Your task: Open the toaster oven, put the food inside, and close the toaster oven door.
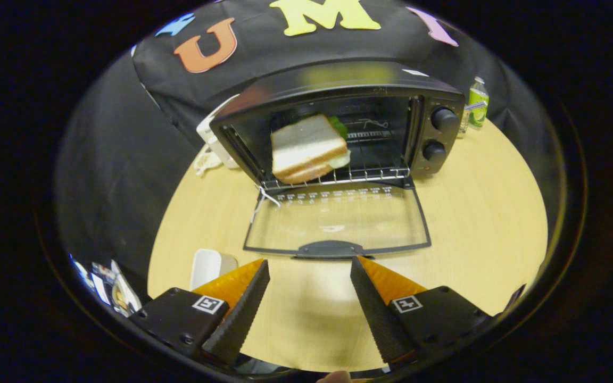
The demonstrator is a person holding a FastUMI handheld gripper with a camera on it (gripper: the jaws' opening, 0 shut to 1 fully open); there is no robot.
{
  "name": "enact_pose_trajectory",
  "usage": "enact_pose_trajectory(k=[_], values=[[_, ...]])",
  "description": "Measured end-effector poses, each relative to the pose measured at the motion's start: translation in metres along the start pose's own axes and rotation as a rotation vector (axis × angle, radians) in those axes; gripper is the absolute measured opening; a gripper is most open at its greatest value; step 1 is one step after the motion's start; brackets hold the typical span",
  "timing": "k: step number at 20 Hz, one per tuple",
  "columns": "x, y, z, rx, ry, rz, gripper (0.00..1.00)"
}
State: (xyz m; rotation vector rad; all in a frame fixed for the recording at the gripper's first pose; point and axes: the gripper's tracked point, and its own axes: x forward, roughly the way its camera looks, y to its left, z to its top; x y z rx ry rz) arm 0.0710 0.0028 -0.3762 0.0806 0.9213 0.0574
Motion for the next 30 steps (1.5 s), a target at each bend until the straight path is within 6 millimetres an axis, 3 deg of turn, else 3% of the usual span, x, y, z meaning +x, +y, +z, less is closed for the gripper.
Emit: enact_pose_trajectory(k=[6, 14, 18, 30], values=[[0.039, -0.024, -0.027, -0.005, 0.015, -0.080, 0.99], [0.074, -0.024, -0.021, 0.013, -0.022, -0.128, 0.99], [0.065, -0.021, -0.019, 0.036, -0.027, -0.144, 0.99], [0.007, -0.004, 0.014, 0.072, -0.134, -0.131, 0.99]])
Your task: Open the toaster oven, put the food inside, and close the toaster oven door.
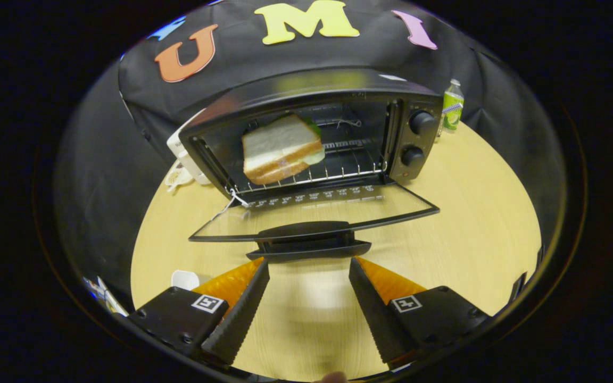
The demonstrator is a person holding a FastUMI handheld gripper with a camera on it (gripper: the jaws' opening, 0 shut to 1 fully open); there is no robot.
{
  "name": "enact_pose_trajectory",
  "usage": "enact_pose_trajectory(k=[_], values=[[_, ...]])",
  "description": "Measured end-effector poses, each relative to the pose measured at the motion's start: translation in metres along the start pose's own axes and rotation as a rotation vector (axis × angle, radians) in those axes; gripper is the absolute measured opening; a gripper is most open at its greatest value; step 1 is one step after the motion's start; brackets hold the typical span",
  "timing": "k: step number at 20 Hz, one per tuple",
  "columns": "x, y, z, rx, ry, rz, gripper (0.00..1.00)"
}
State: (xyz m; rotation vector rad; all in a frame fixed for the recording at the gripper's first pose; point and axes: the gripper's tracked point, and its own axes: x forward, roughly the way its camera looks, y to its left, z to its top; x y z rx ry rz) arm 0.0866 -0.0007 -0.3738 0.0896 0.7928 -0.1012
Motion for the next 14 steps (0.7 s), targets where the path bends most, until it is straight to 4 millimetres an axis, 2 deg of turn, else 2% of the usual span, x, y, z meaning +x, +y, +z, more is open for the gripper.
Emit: enact_pose_trajectory(k=[1, 2, 7, 10, 14], values=[[-0.005, 0.002, 0.006, -0.014, -0.022, 0.000, 0.99], [-0.010, 0.003, 0.024, -0.031, -0.047, 0.002, 0.99], [-0.048, 0.005, 0.081, -0.076, -0.206, 0.005, 0.99], [-0.091, 0.006, 0.117, -0.093, -0.310, 0.020, 0.99], [-0.170, 0.010, 0.180, -0.080, -0.502, 0.055, 0.99]])
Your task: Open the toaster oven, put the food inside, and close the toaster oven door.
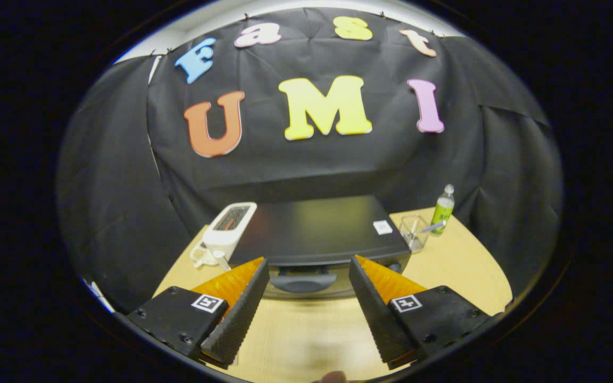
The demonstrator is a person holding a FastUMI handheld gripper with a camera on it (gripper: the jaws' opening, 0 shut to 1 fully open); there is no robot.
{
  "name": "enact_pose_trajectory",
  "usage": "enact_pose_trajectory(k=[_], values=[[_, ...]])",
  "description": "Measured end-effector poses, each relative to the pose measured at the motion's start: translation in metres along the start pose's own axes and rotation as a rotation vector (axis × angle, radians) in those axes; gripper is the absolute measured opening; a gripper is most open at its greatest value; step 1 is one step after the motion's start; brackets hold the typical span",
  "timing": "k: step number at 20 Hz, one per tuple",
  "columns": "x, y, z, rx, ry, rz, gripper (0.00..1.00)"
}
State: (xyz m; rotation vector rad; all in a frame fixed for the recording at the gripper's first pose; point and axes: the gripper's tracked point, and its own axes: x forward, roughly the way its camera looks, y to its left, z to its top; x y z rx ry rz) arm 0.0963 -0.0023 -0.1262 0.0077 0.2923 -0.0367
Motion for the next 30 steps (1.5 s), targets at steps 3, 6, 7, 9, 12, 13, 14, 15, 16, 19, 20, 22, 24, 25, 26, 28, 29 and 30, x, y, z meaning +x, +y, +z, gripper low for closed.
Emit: enact_pose_trajectory(k=[3, 6, 7, 9, 12, 13, 14, 15, 16, 19, 20, 22, 24, 25, 26, 28, 29, 30], values=[[-0.032, -0.002, 0.065, -0.005, -0.156, -0.018, 0.99], [-0.071, -0.003, 0.108, -0.049, -0.262, -0.017, 0.99], [-0.083, -0.001, 0.121, -0.055, -0.295, -0.013, 0.99], [-0.103, 0.000, 0.143, -0.055, -0.345, -0.008, 0.99], [-0.132, 0.006, 0.166, -0.029, -0.399, 0.009, 0.99], [-0.141, 0.008, 0.173, -0.028, -0.416, 0.013, 0.99], [-0.150, 0.009, 0.179, -0.027, -0.430, 0.018, 0.99], [-0.155, 0.012, 0.183, -0.024, -0.432, 0.027, 0.99], [-0.158, 0.016, 0.185, -0.021, -0.428, 0.038, 0.99], [-0.164, 0.018, 0.184, -0.021, -0.424, 0.040, 0.99], [-0.165, 0.020, 0.182, -0.011, -0.424, 0.043, 0.99], [-0.163, 0.022, 0.173, 0.012, -0.399, 0.052, 0.99], [-0.162, 0.021, 0.168, 0.030, -0.377, 0.048, 0.99], [-0.162, 0.019, 0.167, 0.036, -0.374, 0.044, 0.99], [-0.163, 0.016, 0.168, 0.042, -0.377, 0.035, 0.99], [-0.164, 0.017, 0.167, 0.049, -0.380, 0.023, 0.99], [-0.166, 0.019, 0.166, 0.051, -0.378, 0.025, 0.99], [-0.168, 0.021, 0.165, 0.050, -0.379, 0.027, 0.99]])
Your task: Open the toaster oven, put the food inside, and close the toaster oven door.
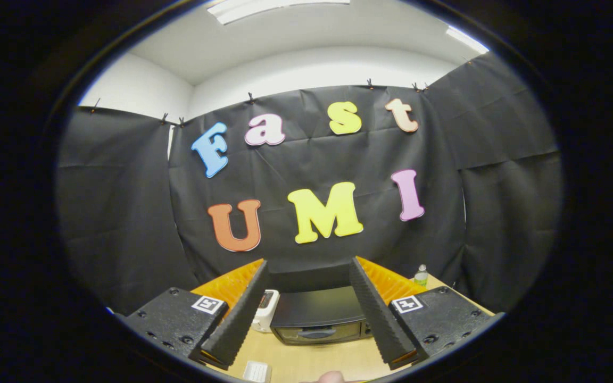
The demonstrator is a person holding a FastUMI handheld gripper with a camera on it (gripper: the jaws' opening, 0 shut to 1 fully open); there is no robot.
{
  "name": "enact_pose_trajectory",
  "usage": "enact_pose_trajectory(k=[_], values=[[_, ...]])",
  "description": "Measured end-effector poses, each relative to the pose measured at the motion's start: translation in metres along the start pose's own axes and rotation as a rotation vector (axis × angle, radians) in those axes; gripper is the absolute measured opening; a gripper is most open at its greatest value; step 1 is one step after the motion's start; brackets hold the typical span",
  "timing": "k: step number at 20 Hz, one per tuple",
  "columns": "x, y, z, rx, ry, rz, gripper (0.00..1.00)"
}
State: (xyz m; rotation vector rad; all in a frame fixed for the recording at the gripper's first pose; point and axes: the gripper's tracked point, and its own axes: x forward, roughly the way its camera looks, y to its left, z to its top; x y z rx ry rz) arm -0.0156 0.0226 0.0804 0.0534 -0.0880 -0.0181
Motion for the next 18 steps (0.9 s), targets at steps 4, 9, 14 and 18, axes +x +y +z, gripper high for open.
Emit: enact_pose_trajectory(k=[4, 9, 14, 18], values=[[-0.002, 0.005, -0.004, 0.003, 0.010, -0.002, 0.99], [-0.002, 0.005, -0.007, 0.007, 0.024, -0.014, 0.99], [0.001, 0.010, -0.010, 0.008, 0.025, -0.020, 0.99], [0.001, 0.012, -0.015, 0.016, 0.035, -0.031, 1.00]])
